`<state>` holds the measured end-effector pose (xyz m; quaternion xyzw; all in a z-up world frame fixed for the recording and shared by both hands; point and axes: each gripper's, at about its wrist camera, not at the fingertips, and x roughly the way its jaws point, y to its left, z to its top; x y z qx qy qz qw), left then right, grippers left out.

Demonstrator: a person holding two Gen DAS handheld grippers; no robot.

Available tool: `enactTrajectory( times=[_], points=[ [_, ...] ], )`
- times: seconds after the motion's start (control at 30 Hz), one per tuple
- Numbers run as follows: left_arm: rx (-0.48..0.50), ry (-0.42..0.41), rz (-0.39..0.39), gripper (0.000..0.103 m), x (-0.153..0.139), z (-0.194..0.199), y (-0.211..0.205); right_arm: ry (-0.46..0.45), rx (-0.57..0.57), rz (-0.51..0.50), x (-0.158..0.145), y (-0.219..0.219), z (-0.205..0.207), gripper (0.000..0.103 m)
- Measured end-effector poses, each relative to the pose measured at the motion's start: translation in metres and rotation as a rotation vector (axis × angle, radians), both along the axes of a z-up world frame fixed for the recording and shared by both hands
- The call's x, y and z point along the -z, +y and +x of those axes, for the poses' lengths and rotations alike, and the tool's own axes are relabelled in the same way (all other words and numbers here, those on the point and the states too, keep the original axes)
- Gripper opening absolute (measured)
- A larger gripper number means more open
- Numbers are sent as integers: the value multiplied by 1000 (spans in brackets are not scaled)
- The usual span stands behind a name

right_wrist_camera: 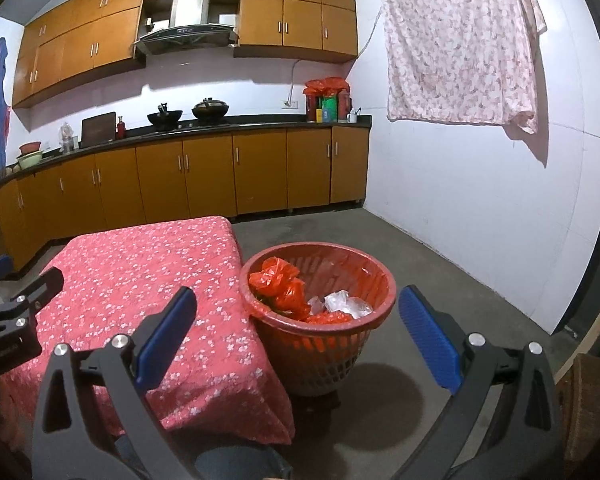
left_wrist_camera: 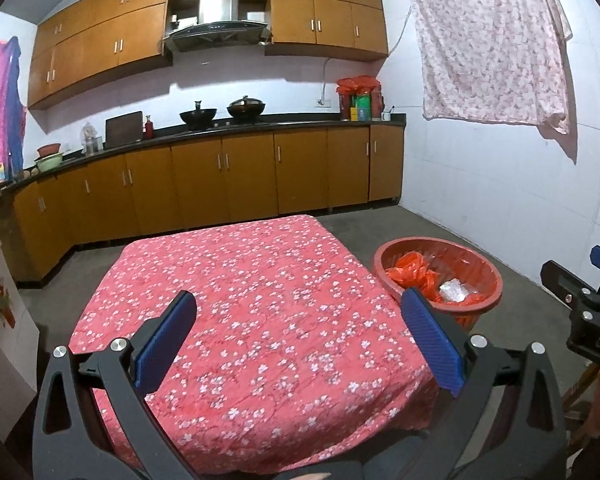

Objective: Collect trash

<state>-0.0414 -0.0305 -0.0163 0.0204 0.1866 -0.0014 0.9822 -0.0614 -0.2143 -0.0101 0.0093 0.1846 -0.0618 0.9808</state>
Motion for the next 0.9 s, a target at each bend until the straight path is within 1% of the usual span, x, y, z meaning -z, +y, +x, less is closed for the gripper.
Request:
enactTrajectory(
  times=[0.3,0.9],
  points=[
    [2,-2,-20,101,4,-10,10,6,-8,5,7,11,-8,99],
    [13,1,-23,101,7,-13,11,14,-4,20,10,17,-11,99]
  ],
)
